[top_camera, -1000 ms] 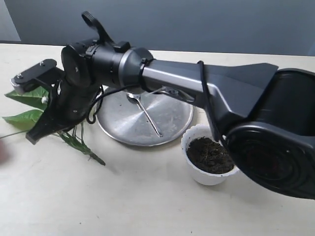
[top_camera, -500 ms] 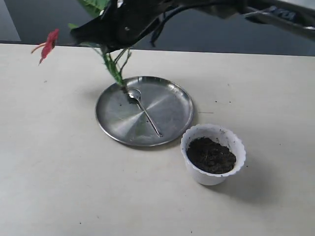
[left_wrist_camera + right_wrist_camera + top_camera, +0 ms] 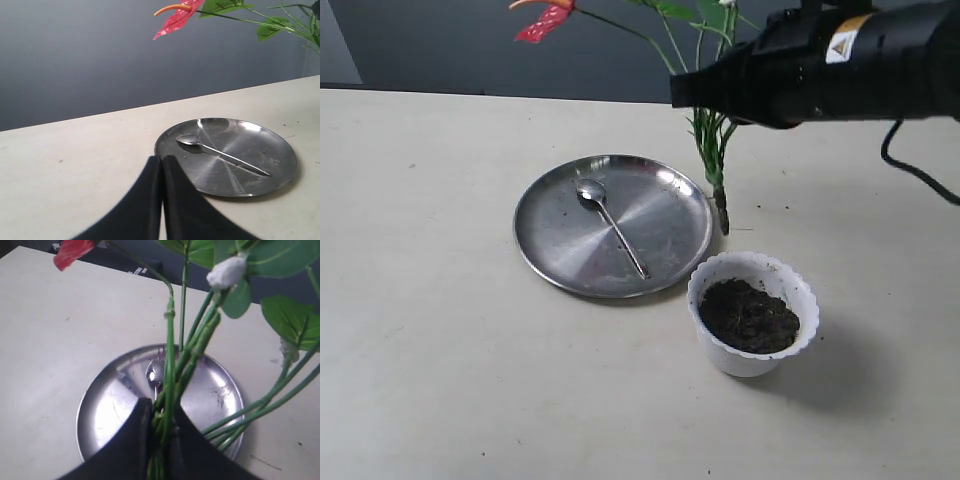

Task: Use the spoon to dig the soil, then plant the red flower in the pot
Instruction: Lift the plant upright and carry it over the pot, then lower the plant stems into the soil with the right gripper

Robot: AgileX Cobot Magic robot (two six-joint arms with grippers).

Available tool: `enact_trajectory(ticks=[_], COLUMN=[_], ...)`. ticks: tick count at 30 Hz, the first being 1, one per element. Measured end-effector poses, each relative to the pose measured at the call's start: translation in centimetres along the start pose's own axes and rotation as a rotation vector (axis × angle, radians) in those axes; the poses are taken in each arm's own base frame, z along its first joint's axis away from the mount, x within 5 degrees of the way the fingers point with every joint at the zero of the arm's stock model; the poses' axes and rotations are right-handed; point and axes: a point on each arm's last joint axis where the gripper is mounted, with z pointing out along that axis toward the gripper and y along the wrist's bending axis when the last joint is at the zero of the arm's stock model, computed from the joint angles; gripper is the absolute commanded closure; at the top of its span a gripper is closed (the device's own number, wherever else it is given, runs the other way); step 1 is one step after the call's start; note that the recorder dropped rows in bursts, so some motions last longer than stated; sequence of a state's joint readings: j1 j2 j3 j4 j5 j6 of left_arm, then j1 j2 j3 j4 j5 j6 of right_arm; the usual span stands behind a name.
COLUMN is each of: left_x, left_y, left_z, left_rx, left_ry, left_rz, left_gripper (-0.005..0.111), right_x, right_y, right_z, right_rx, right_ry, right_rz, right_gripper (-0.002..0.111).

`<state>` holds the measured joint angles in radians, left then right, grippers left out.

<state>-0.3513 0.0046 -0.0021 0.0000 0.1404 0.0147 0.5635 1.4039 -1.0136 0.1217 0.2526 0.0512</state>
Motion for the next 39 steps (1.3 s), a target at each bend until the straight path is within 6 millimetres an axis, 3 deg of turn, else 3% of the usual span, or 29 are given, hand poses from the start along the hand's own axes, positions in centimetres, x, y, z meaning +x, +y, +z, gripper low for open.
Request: enact_trajectory(ticks=[8, 13, 26, 39], left_x=[0.0, 0.0, 0.0, 0.0], left_y=[0.0, 0.0, 0.0, 0.0], left_z=[0.0, 0.0, 0.0, 0.0], left_rx=[0.0, 0.0, 0.0, 0.0], left_ry=[0.0, 0.0, 0.0, 0.0], left_rz=[0.0, 0.0, 0.0, 0.0], left_gripper=[0.106, 0.106, 0.106, 0.106], right_x=[6.0, 8.5, 14.8, 14.9], right_y=[-1.4, -2.2, -3.9, -3.0], right_z=[-0.5, -0.7, -2.4, -2.8], right_rx=[0.023, 0.039, 0.104, 0.014], right_ry=[-0.078, -0.2, -0.319, -0.422], right_rz=[0.048, 0.067, -0.015, -0.135], right_gripper=[0.109, 0.109, 0.109, 0.109])
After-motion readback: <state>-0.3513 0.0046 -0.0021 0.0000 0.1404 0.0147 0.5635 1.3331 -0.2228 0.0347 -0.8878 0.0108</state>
